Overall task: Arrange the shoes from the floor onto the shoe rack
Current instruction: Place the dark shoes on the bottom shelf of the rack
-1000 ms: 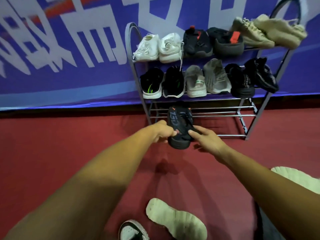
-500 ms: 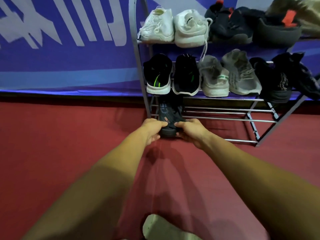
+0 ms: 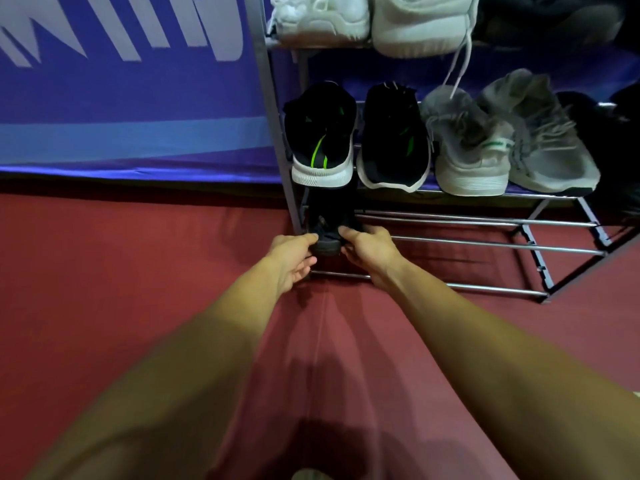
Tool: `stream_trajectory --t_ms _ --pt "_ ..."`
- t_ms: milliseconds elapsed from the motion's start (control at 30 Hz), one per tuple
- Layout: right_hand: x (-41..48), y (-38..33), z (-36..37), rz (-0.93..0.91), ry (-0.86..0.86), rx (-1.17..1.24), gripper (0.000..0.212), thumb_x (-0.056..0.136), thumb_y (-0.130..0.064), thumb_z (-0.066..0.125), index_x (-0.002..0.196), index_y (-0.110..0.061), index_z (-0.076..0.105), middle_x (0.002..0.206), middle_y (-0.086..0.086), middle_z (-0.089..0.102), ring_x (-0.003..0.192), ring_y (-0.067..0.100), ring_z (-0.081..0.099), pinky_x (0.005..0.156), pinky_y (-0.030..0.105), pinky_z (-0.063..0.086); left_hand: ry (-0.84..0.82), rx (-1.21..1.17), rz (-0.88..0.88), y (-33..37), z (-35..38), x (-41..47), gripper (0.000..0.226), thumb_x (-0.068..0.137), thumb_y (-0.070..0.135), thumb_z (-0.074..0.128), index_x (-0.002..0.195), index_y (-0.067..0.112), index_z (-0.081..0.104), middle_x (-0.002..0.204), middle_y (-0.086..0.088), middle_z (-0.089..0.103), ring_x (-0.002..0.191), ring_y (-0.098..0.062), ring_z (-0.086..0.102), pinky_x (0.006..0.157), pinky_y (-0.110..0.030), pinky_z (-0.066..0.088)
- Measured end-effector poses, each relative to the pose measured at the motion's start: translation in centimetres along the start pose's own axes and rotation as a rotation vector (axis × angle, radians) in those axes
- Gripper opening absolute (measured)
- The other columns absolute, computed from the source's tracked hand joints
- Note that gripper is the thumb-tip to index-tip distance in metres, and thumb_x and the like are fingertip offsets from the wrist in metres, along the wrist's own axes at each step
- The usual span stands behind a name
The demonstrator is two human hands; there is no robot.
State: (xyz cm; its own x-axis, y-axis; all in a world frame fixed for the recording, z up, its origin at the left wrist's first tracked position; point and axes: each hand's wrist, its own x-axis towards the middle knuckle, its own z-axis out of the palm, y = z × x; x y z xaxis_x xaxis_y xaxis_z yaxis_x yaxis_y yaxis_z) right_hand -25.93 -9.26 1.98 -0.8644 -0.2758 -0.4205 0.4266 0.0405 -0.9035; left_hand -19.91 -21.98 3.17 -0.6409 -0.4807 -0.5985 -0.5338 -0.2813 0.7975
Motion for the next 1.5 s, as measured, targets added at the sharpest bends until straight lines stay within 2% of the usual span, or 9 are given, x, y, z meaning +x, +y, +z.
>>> stream_trajectory --t_ms 200,367,467,667,833,1033,1200,1367,1500 --pt "1.2 1.2 1.6 -0.082 0.052 -0.125 0.019 0.093 -0.019 0.061 0.109 -0.011 0.066 0.089 0.003 0.065 0.065 0.008 0.054 0.086 0.038 0.051 -0.033 -0.063 -0.057 -0.1 -0.6 0.7 0.010 0.091 0.010 0.065 0.101 0.008 0.062 0.098 -0.008 0.064 0.080 -0.016 0.068 0.052 -0.020 0.042" --pt "0.1 1.2 0.2 -0.036 -0.052 0.017 0.018 0.096 -0.012 0.061 0.114 -0.008 0.059 0.073 -0.001 0.057 0.055 0.007 0.050 0.076 0.030 0.051 -0.005 -0.122 -0.006 -0.6 -0.5 0.7 0.019 0.087 0.003 0.068 0.104 0.009 0.062 0.104 -0.013 0.068 0.080 -0.015 0.069 0.055 -0.018 0.047" --pt "-0.9 0.3 -0.9 0.014 -0.156 0.059 0.028 0.098 -0.008 0.058 0.125 -0.008 0.053 0.084 0.004 0.060 0.075 0.014 0.060 0.077 0.029 0.054 -0.013 -0.138 0.037 -0.8 -0.3 0.2 0.049 0.089 0.001 0.065 0.135 0.007 0.050 0.104 -0.011 0.067 0.081 -0.013 0.067 0.061 -0.019 0.049" --pt "-2.3 0.0 -1.5 0.060 -0.217 -0.020 0.045 0.097 0.000 0.052 0.141 -0.012 0.049 0.102 0.003 0.064 0.099 0.020 0.063 0.078 0.027 0.052 -0.063 -0.100 0.071 -0.5 -0.6 0.0 0.062 0.091 0.000 0.059 0.148 0.011 0.038 0.116 -0.009 0.066 0.094 -0.014 0.066 0.069 -0.023 0.048" --pt "-2.8 0.5 -1.6 0.083 -0.135 -0.084 0.041 0.093 0.002 0.054 0.132 -0.009 0.056 0.098 0.007 0.064 0.091 0.022 0.057 0.082 0.034 0.055 -0.081 -0.018 0.033 -0.6 -0.9 -1.1 0.054 0.091 0.002 0.057 0.141 0.019 0.045 0.115 -0.006 0.065 0.105 -0.019 0.064 0.073 -0.027 0.048" --pt "-5.8 2.3 -6.1 0.112 -0.058 -0.255 0.033 0.090 -0.008 0.062 0.122 -0.014 0.062 0.099 0.006 0.066 0.083 0.017 0.061 0.073 0.030 0.052 -0.093 0.268 -0.004 -3.5 0.8 -3.5 0.009 0.091 0.015 0.061 0.097 0.021 0.063 0.113 -0.005 0.065 0.103 -0.020 0.067 0.072 -0.026 0.048" --pt "-10.2 4.8 -12.8 0.178 0.083 -0.245 0.011 0.091 -0.010 0.063 0.100 -0.018 0.063 0.093 0.003 0.063 0.071 0.015 0.062 0.059 0.023 0.045 -0.237 0.467 0.029 -6.5 6.1 -7.3 0.013 0.089 0.015 0.060 0.097 0.022 0.065 0.094 0.000 0.065 0.083 -0.014 0.064 0.064 -0.023 0.045" --pt "-14.6 7.1 -19.2 0.239 0.197 -0.306 0.022 0.093 -0.012 0.061 0.113 -0.003 0.066 0.095 0.011 0.062 0.078 0.025 0.062 0.057 0.024 0.044 -0.361 0.621 0.079 -9.8 13.0 -11.6 0.017 0.087 0.007 0.052 0.080 0.020 0.061 0.088 -0.002 0.063 0.072 -0.012 0.062 0.057 -0.021 0.043" --pt "-17.4 8.1 -24.4 0.261 0.238 -0.415 0.006 0.091 -0.011 0.062 0.096 -0.012 0.065 0.089 0.013 0.062 0.074 0.025 0.062 0.057 0.025 0.045 -0.437 0.720 0.088 -12.6 18.1 -14.5 0.015 0.089 0.011 0.051 0.090 0.021 0.062 0.085 0.000 0.062 0.067 -0.009 0.060 0.053 -0.019 0.042"
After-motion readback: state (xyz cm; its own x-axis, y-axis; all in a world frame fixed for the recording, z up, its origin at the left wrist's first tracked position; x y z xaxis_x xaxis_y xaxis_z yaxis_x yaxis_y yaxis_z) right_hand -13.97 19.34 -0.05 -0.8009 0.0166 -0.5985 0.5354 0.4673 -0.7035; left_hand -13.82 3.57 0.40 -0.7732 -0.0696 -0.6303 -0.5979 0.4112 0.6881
